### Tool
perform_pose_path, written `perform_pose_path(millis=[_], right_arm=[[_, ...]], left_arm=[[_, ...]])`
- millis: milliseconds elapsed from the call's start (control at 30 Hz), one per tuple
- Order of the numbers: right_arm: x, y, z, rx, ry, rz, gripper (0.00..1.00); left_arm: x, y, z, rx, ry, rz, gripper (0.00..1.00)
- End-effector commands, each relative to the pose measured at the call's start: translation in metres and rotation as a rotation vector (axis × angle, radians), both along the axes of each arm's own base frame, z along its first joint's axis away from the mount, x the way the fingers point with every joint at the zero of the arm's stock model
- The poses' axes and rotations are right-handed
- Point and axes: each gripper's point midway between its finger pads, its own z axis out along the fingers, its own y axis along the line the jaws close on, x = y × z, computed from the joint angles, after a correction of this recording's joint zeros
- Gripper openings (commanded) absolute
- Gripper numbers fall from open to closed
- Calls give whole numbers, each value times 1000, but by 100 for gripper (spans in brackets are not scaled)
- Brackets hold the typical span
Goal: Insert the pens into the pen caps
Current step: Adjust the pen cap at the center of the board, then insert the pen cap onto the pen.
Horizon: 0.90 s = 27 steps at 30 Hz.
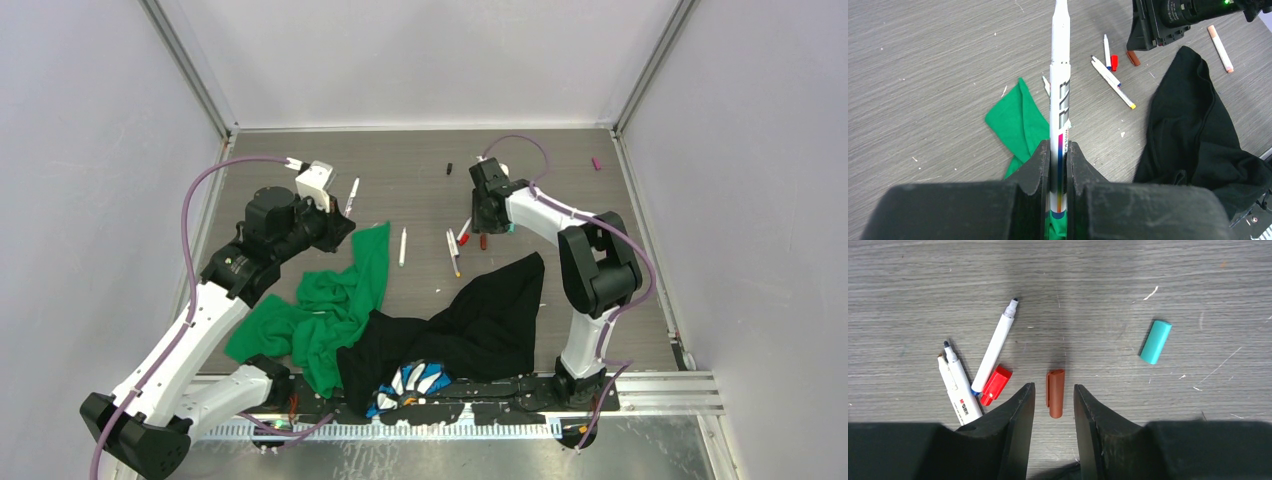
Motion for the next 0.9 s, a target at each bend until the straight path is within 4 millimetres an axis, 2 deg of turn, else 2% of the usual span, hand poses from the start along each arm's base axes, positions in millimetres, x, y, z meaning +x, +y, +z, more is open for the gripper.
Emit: perform_pose_path(millis=[0,333,667,800,867], right_arm=[[5,7,9,29,-21,31,39],[3,8,-10,17,19,49,34],[-10,2,-32,-3,78,41,32],[-17,0,-35,-2,96,20,21],[-19,-2,-35,1,92,5,13]], left_arm=[[1,1,17,-18,-68,1,0],[1,1,16,-17,-64,2,0],[0,1,19,-19,-69,2,0],[-3,4,26,-31,-94,5,0],[-4,4,29,-43,-105,6,0]])
